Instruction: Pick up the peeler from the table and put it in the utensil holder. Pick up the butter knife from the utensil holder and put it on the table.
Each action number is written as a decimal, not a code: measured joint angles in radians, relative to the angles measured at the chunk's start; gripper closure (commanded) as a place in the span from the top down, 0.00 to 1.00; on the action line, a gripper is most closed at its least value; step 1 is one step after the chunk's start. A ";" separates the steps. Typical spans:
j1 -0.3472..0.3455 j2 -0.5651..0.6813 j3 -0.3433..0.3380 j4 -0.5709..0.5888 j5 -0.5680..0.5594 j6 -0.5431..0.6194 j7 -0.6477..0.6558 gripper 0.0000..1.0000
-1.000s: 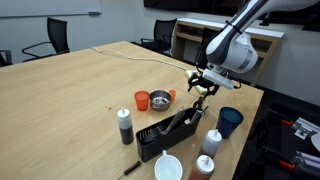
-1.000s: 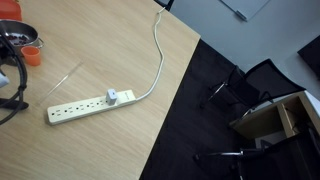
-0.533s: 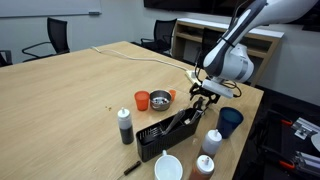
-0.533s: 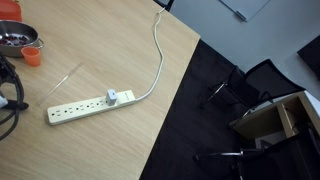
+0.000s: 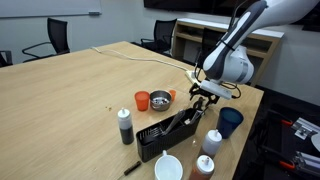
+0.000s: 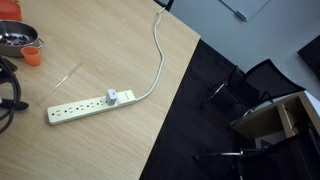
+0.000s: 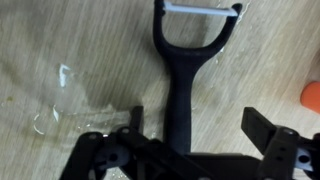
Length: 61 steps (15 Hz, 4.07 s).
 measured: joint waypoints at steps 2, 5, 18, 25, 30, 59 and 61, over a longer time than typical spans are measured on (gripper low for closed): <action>0.076 0.001 -0.071 0.000 -0.040 -0.016 0.061 1.00; 0.219 0.003 -0.224 0.005 -0.164 -0.108 0.182 1.00; 0.258 0.011 -0.326 0.111 -0.664 -0.408 0.567 0.18; 0.176 0.009 -0.257 0.125 -0.663 -0.408 0.569 0.06; 0.138 0.004 -0.226 0.123 -0.663 -0.409 0.569 0.06; -0.077 -0.415 0.137 0.035 -0.176 -0.321 0.200 0.06; -0.119 -0.433 0.191 0.076 -0.004 -0.395 0.062 0.06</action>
